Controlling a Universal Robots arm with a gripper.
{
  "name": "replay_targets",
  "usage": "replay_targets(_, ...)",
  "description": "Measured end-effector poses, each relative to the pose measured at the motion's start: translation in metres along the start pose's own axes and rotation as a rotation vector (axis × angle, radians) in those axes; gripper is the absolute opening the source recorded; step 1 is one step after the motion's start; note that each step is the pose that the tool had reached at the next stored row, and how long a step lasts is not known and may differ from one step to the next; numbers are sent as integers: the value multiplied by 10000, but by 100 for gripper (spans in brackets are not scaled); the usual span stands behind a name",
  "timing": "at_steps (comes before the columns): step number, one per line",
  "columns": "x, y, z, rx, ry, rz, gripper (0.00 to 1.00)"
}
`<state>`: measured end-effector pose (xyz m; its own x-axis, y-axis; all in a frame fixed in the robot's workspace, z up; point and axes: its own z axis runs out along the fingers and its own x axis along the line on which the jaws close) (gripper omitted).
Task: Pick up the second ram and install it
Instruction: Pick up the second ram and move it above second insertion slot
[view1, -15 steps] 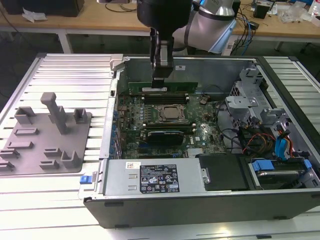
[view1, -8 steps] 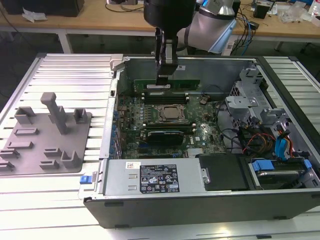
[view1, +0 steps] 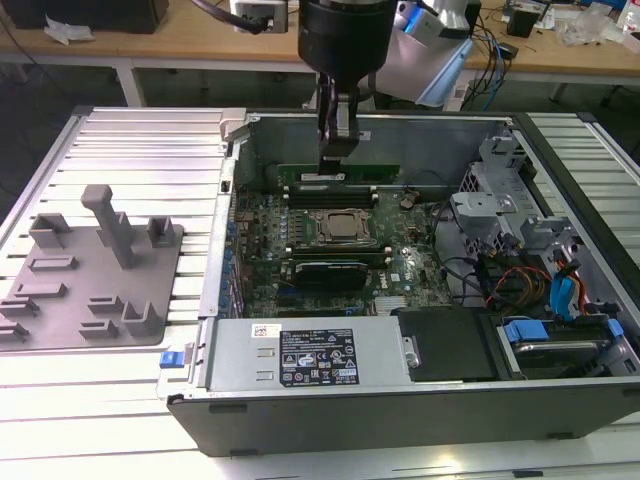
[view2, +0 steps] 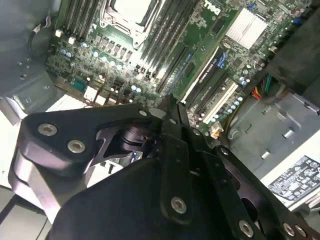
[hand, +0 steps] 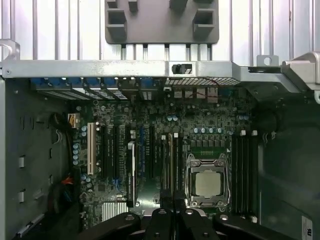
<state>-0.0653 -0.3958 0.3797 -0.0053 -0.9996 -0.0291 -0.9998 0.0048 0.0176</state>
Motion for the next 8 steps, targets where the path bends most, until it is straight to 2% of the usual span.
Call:
replay_targets(2,-59,-6,53,1,-1,22,10)
replay_targets(5,-96,-11,149,1,-2,36,10)
replay_targets(8,-98,-11,155,1,-1,40,10)
